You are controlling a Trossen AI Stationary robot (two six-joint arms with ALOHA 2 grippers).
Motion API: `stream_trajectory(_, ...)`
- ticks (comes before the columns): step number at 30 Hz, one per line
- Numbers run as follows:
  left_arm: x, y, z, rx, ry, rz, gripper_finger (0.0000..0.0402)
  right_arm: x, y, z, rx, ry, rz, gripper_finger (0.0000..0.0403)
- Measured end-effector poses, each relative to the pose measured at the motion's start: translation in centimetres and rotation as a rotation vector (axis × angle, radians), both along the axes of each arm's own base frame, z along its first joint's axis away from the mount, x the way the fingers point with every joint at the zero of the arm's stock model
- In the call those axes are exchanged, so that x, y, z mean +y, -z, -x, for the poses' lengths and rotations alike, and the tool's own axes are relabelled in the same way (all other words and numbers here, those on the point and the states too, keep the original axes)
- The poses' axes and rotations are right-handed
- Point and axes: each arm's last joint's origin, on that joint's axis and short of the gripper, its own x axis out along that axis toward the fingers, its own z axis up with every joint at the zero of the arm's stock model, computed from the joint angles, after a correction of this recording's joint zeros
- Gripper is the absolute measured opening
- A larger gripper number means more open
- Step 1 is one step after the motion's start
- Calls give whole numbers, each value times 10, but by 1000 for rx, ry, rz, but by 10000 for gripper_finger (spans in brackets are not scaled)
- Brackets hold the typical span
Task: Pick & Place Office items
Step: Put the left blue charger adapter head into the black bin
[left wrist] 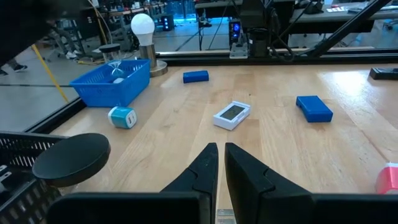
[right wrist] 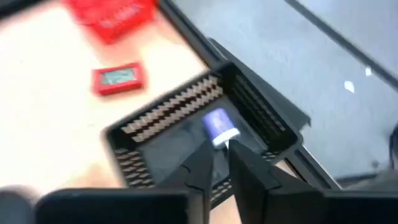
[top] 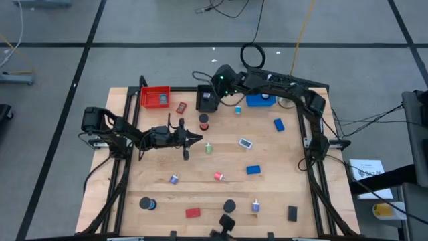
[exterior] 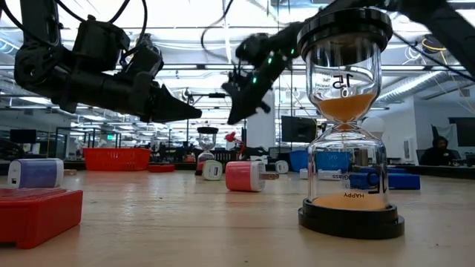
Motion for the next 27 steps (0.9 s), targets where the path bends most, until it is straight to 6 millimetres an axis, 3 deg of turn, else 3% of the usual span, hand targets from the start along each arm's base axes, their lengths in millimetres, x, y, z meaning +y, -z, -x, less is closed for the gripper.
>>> stream_trajectory(3,0,0,0,0,0,1,37,23,-10,11,-1,-72,44,4)
stream_trajectory(8,-1,0,0,1,4,1,37,61,-18,40,-117,-149,140,8)
stream_trajectory(14,-3,0,0,1,10,1,37,109,2,87,-281,-205,195,3)
stream_trajectory(19,-3,0,0,1,9,-1,37,145,40,122,-441,-260,220,1)
stream_trajectory(27,-3,-4,-4,-22,8,4,37,171,61,162,-563,-285,191,1)
